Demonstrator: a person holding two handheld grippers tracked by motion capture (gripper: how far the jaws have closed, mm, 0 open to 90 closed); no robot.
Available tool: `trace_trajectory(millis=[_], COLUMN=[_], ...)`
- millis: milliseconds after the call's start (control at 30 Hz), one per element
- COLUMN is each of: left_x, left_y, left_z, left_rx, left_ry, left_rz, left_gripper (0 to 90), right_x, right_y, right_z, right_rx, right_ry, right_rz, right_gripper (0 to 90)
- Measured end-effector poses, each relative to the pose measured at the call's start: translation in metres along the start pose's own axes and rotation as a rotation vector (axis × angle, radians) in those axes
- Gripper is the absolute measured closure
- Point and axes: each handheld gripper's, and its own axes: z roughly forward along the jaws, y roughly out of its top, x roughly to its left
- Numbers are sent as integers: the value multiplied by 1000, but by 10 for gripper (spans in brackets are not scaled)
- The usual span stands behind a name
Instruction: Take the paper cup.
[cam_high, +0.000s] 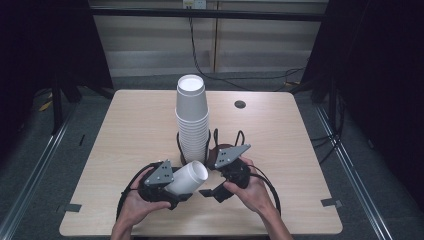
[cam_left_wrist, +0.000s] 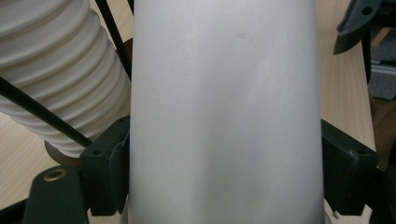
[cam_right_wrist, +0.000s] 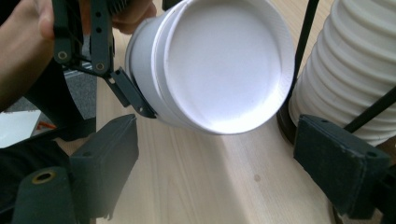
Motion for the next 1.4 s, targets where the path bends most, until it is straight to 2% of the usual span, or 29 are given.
trace_trajectory(millis=[167, 200, 367, 433, 500, 567, 667, 833, 900, 1067, 1233, 1267, 1300, 1400], left_x=[2, 3, 3, 3, 3, 2, 2, 0, 0, -2, -11, -11, -11, -12], left_y=[2, 1, 1, 5, 8, 10, 15, 16, 16, 16, 15, 14, 14, 13], left_z=[-1, 0, 2, 2, 1, 1, 2, 4, 6, 9, 16, 18, 19, 22], left_rx=[13, 24, 58, 65, 84, 92, 123, 145, 171, 181, 221, 232, 253, 269], left_ry=[-13, -16, -24, -39, -16, -11, -15, -23, -30, -45, -65, -65, -58, -58], left_rz=[9, 9, 13, 33, 44, 48, 83, 86, 101, 106, 132, 125, 135, 145], left_gripper=[185, 186, 187, 187, 187, 187, 187, 187, 187, 186, 186, 187, 186, 186], right_x=[1, 1, -1, -1, -1, -1, -2, -2, -2, -2, -2, -1, -1, -1], right_y=[0, -1, -1, -2, -1, -1, -1, -2, -2, -1, -2, -2, -2, -2], right_z=[0, 1, 2, 4, 4, 4, 4, 5, 6, 10, 13, 13, 14, 15], right_rx=[22, 32, 67, 91, 105, 107, 106, 131, 149, 175, 204, 204, 205, 224], right_ry=[13, 27, 23, 24, 28, 29, 27, 23, 36, 54, 67, 67, 70, 62], right_rz=[-10, -17, -26, -31, -39, -41, -41, -44, -53, -55, -66, -65, -68, -68], right_gripper=[134, 134, 135, 147, 155, 155, 155, 161, 167, 171, 165, 162, 161, 150])
